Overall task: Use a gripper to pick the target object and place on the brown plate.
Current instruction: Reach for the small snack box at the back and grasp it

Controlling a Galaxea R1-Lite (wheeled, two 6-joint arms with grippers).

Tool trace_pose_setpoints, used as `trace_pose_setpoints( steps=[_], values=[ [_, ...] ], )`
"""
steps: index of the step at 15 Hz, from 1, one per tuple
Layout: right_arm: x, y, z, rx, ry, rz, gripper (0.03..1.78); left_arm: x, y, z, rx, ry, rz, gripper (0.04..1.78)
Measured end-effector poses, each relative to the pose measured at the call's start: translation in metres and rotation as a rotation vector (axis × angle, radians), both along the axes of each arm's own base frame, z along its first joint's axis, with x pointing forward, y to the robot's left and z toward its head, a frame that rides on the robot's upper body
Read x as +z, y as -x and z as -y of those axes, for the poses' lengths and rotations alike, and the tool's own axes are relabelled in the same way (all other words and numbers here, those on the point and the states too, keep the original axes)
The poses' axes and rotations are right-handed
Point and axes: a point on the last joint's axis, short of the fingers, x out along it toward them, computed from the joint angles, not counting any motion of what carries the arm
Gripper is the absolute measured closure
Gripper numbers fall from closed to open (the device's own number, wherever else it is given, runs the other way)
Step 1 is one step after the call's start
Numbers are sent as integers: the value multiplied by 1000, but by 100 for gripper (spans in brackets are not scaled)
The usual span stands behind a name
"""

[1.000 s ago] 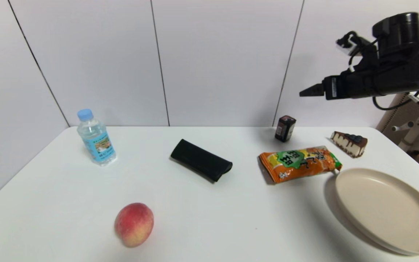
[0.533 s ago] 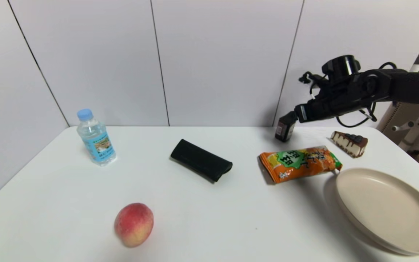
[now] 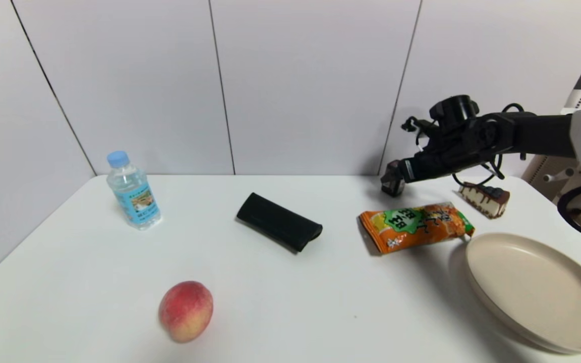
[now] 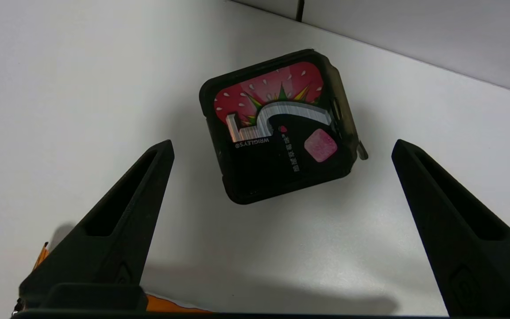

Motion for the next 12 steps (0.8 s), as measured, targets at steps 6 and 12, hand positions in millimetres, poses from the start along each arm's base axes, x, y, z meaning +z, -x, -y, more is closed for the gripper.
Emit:
trace_pose_setpoints(
  steps=[6,12],
  values=[
    [-6,-10,-2,7,-5,55,45,0,0,0,0,-1,0,13],
    [-18,-18,-3,10,-6,68,103,0,0,0,0,0,0,13]
  ],
)
